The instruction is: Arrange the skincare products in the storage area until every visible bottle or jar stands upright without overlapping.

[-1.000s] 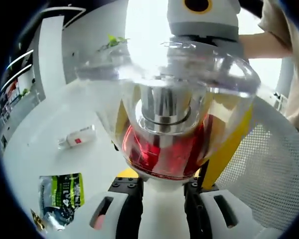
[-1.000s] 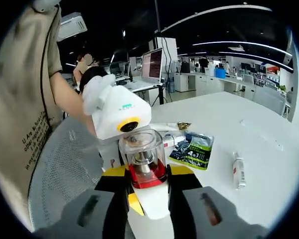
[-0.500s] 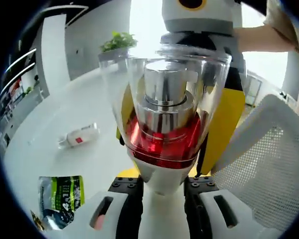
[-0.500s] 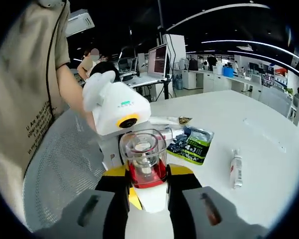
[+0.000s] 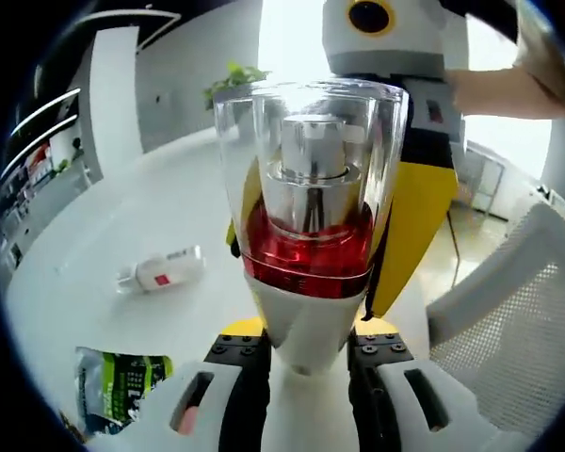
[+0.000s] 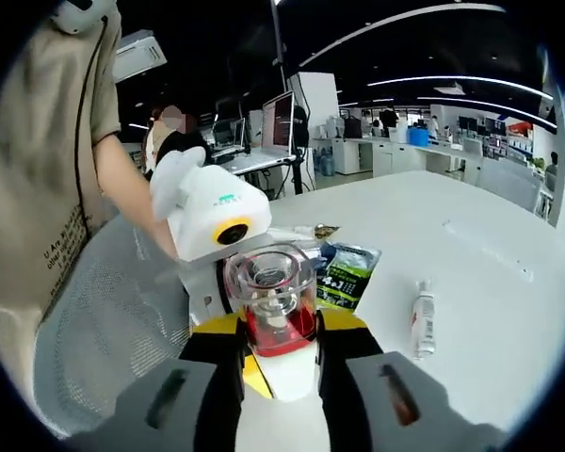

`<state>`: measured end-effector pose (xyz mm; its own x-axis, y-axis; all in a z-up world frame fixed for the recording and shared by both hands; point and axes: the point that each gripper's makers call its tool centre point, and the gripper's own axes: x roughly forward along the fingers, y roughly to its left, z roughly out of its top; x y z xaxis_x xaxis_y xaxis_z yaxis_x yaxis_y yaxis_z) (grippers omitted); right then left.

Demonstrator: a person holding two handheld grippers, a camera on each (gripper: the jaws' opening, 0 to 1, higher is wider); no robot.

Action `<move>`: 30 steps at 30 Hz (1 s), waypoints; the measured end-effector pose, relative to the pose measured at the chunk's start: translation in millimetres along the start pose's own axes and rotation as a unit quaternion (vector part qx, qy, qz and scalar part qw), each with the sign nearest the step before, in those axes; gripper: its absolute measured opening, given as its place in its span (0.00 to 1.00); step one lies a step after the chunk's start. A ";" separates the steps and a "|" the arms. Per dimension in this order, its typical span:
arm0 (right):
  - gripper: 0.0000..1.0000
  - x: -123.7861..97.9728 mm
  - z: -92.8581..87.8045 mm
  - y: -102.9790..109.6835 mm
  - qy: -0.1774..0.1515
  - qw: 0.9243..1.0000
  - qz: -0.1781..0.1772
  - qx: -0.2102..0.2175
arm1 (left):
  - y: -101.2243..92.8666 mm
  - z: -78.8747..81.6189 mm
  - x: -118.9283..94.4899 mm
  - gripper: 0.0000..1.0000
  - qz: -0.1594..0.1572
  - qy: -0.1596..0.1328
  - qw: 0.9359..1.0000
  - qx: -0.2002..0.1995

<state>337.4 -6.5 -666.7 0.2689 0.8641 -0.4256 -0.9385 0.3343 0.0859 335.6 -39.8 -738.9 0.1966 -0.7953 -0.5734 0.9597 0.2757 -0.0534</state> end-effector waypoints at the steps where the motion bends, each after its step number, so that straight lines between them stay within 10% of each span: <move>1: 0.29 -1.0 0.2 -2.7 0.000 1.000 0.000 -0.002 | 2.2 1.8 1.4 0.28 0.000 -0.003 1.000 0.000; 30: 0.29 -12.8 3.5 -81.1 -0.005 0.999 -0.030 -0.018 | 59.1 37.4 45.3 0.28 -0.022 -0.013 0.999 0.021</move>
<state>410.8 -43.4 -665.1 0.3276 0.8464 -0.4199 -0.9274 0.3730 0.0284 408.8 -79.7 -737.5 0.1590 -0.8206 -0.5489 0.9750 0.2179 -0.0433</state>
